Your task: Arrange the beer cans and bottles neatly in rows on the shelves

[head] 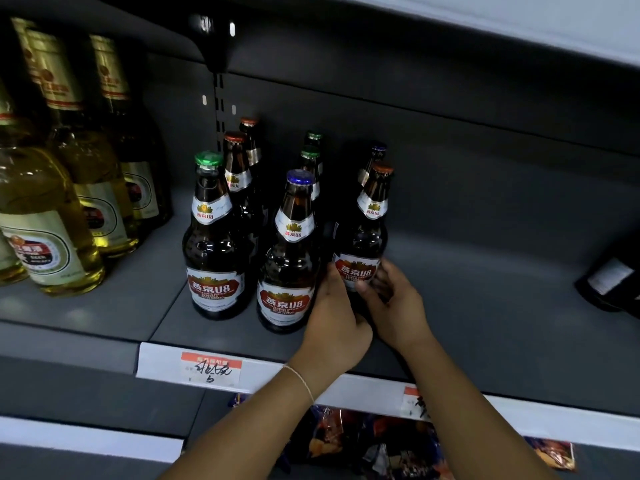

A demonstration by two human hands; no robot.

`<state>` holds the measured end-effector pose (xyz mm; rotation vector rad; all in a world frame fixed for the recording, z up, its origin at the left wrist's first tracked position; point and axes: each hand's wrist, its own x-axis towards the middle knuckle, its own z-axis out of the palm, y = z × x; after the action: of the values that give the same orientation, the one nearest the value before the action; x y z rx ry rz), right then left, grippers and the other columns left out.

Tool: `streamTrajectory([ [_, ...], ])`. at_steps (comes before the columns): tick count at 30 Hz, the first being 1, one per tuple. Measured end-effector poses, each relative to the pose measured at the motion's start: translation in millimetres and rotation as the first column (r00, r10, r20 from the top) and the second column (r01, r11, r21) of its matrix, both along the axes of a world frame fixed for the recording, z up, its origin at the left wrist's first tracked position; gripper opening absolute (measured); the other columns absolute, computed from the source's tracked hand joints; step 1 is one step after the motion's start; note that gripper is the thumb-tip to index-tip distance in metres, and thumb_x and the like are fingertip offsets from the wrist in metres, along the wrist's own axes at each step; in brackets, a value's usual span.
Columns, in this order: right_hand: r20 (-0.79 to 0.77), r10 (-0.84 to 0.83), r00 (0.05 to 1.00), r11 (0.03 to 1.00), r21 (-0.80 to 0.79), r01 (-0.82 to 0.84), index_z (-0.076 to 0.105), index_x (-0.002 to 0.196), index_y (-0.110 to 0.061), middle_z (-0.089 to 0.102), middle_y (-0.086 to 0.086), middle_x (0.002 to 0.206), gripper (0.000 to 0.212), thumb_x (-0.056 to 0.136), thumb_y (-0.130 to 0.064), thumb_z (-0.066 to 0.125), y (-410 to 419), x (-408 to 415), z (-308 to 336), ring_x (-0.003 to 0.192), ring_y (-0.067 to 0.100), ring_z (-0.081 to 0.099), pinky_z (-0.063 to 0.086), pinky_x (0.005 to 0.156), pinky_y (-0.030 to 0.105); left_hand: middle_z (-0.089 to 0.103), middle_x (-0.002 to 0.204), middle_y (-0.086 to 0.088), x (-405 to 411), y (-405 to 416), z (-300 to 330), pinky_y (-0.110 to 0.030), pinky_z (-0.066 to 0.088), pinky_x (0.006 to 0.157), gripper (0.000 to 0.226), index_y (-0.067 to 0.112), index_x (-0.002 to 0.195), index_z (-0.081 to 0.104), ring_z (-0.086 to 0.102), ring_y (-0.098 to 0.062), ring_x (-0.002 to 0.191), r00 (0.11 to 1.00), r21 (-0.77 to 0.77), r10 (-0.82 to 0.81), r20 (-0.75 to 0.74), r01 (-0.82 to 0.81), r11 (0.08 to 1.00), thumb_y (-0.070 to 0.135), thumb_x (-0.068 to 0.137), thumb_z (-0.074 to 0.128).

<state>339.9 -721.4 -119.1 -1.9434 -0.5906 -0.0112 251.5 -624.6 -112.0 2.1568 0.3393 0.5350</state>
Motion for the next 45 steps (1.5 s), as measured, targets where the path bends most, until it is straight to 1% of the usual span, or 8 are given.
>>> streamTrajectory([
  [5,-0.049,0.041,0.998,0.999,0.002,-0.041,0.053,0.135,-0.023,0.067,-0.010,0.122,0.045,0.093,-0.013,0.066,-2.1,4.0,0.6,0.115,-0.002,0.061,0.046,0.103,0.021,0.003,0.161,-0.012,-4.3,-7.9,-1.0,-0.012,-0.001,0.112,0.086,0.001,0.152,-0.005,0.003,-0.019,0.149,0.999,0.059,-0.011,-0.042,0.014,0.998,0.005,0.085,0.050],
  [10,-0.047,-0.019,0.999,1.000,-0.011,0.018,0.049,0.140,-0.010,0.062,0.004,0.130,0.041,0.100,-0.006,0.050,-21.2,16.7,9.5,0.115,0.005,0.057,0.041,0.094,0.009,-0.001,0.162,-0.009,-15.8,-25.6,2.7,-0.007,-0.004,0.108,0.083,0.004,0.152,-0.003,-0.002,-0.016,0.149,0.998,0.101,-0.047,-0.052,0.052,0.994,0.007,0.086,0.047],
  [15,-0.068,-0.135,0.988,0.985,0.095,0.141,0.054,0.130,-0.003,0.065,0.017,0.122,0.040,0.095,0.012,0.044,-70.8,34.6,29.0,0.108,0.018,0.061,0.046,0.103,0.034,0.029,0.154,-0.007,-14.3,-62.1,27.2,0.005,0.003,0.101,0.073,0.008,0.150,0.025,0.022,-0.016,0.144,0.991,0.130,-0.063,0.118,0.047,0.990,0.017,0.080,0.041],
  [19,-0.064,-0.197,0.978,0.966,0.157,0.205,0.058,0.126,-0.009,0.068,0.011,0.114,0.029,0.098,-0.001,0.049,-130.1,47.0,46.8,0.104,0.019,0.065,0.051,0.098,0.037,0.055,0.134,-0.013,25.2,-104.0,49.4,0.002,0.017,0.102,0.054,0.003,0.136,0.049,0.049,-0.023,0.126,0.963,0.172,-0.119,0.241,0.078,0.982,0.014,0.083,0.047],
  [24,-0.053,-0.232,0.971,0.942,0.235,0.238,0.058,0.124,-0.012,0.066,0.001,0.112,0.026,0.100,-0.006,0.052,-203.9,66.3,63.9,0.100,0.008,0.063,0.052,0.085,0.017,0.049,0.141,-0.010,88.7,-170.4,78.4,-0.005,0.020,0.104,0.043,0.006,0.138,0.047,0.043,-0.021,0.132,0.933,0.203,-0.260,0.248,0.212,0.956,0.009,0.095,0.047],
  [29,0.007,-0.337,0.942,0.910,0.259,0.324,0.059,0.123,-0.008,0.064,0.000,0.103,0.025,0.099,-0.006,0.052,-277.9,87.3,73.1,0.087,0.001,0.060,0.049,0.087,0.021,0.048,0.141,-0.007,134.7,-231.3,93.2,-0.025,0.033,0.111,0.041,0.009,0.140,0.045,0.044,-0.017,0.131,0.907,0.178,-0.326,0.265,0.286,0.942,0.011,0.099,0.043],
  [39,0.176,-0.670,0.721,0.730,0.335,0.596,0.061,0.119,-0.006,0.064,-0.001,0.101,0.025,0.095,-0.008,0.057,-406.1,119.9,82.4,0.085,-0.003,0.059,0.041,0.076,0.001,0.050,0.139,-0.009,183.6,-339.3,97.8,-0.035,0.038,0.110,0.041,0.008,0.140,0.046,0.048,-0.019,0.128,0.842,0.186,-0.481,0.244,0.446,0.875,0.012,0.100,0.042],
  [45,0.262,-0.847,0.463,0.529,0.323,0.785,0.063,0.117,-0.006,0.063,0.016,0.111,0.037,0.088,-0.029,0.060,-481.6,146.0,79.1,0.107,0.032,0.058,0.048,0.094,0.044,0.047,0.144,-0.005,202.4,-383.6,94.9,-0.038,0.038,0.111,0.042,0.013,0.142,0.042,0.044,-0.016,0.132,0.793,0.167,-0.583,0.179,0.559,0.812,0.016,0.100,0.040],
])
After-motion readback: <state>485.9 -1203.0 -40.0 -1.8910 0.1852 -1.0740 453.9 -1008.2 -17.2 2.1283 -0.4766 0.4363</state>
